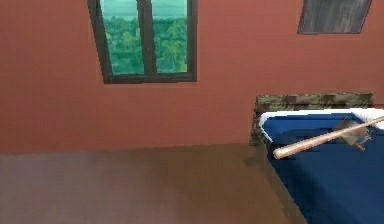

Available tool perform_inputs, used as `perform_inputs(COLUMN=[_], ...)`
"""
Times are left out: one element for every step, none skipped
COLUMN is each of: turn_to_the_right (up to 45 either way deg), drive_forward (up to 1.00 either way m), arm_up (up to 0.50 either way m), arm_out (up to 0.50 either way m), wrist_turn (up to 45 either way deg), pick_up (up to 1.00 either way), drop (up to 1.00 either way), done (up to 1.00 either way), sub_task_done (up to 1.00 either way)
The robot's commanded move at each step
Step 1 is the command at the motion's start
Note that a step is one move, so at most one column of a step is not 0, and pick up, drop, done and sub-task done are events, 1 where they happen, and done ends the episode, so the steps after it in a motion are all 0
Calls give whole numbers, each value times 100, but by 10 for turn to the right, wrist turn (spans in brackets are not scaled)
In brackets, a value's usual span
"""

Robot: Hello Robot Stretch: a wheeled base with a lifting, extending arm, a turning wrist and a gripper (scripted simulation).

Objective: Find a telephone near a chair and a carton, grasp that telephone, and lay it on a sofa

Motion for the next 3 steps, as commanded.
perform_inputs(turn_to_the_right=[-300,0,-30], drive_forward=[0,100,0], arm_up=[0,0,0], arm_out=[0,0,0], wrist_turn=[0,0,0], pick_up=[0,0,0], drop=[0,0,0], done=[0,0,0], sub_task_done=[0,0,0])
